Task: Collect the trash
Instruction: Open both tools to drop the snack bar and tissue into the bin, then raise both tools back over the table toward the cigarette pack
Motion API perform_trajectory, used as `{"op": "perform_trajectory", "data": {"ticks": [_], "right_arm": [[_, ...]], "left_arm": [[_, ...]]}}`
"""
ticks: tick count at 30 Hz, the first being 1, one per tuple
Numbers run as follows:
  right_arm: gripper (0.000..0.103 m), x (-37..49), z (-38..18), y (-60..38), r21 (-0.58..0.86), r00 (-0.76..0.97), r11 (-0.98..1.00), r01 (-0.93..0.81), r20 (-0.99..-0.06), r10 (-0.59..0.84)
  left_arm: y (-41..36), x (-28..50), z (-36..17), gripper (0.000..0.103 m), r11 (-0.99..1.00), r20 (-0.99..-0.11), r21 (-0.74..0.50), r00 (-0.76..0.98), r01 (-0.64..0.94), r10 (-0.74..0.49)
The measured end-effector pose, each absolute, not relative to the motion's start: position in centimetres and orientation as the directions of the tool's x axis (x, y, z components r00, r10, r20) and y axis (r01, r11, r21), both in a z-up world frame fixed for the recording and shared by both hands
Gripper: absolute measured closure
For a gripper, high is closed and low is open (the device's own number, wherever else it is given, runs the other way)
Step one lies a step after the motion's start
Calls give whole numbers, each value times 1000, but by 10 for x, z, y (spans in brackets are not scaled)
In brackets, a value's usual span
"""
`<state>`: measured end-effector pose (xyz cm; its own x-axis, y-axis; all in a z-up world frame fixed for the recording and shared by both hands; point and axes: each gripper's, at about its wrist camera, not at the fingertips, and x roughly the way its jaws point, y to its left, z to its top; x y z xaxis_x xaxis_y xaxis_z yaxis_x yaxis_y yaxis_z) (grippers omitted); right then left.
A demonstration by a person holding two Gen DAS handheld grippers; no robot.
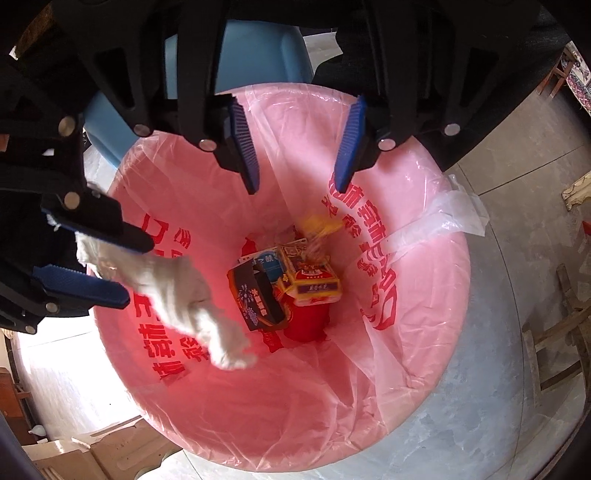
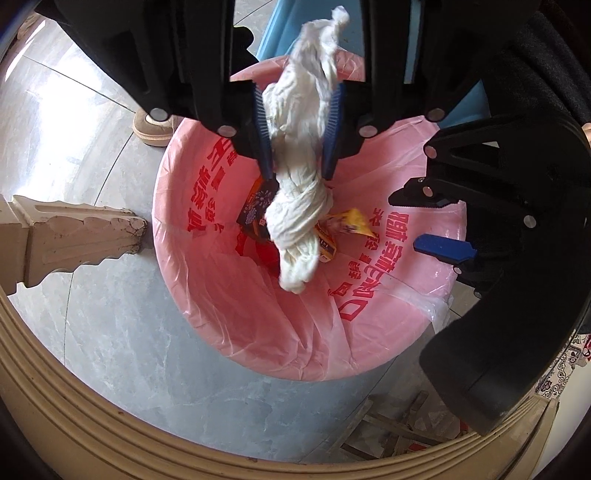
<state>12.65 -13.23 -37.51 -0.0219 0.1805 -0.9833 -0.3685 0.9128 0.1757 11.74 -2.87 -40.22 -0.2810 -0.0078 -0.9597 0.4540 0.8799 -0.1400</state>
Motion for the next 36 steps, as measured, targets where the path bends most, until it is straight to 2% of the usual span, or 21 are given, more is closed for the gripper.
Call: {"op": "perform_trajectory", "data": {"ticks": [3, 11, 14, 18, 22, 28, 32, 36], "right_arm": [[54, 126, -374, -132, 170, -13, 914, -369, -984, 178], [53, 125, -375, -132, 175, -22, 913, -369, -984, 179], [53, 125, -375, -131, 176, -25, 911, -372, -983, 180], [53, 121, -371, -128, 173, -26, 907, -385, -984, 176], [52, 112, -356, -120, 157, -12, 890, -428, -986, 168], [47, 94, -304, -107, 110, 54, 838, -534, -985, 163], [41, 89, -257, -100, 81, 117, 808, -583, -976, 182], [38, 87, -208, -92, 49, 176, 781, -623, -964, 201]], "left_arm": [[-25, 119, -403, 55, 886, -959, -140, -284, 442, -10], [-24, 123, -404, 48, 883, -961, -131, -277, 452, -1], [-26, 123, -403, 42, 883, -963, -119, -269, 454, 9], [-26, 119, -393, 41, 879, -965, -113, -261, 463, 14], [-23, 114, -380, 36, 870, -972, -86, -233, 485, 34], [-5, 103, -321, 35, 855, -988, -57, -149, 515, 25], [15, 106, -264, 32, 863, -998, -33, -65, 504, 0], [30, 116, -205, 30, 876, -1000, -10, 16, 482, -20]]}}
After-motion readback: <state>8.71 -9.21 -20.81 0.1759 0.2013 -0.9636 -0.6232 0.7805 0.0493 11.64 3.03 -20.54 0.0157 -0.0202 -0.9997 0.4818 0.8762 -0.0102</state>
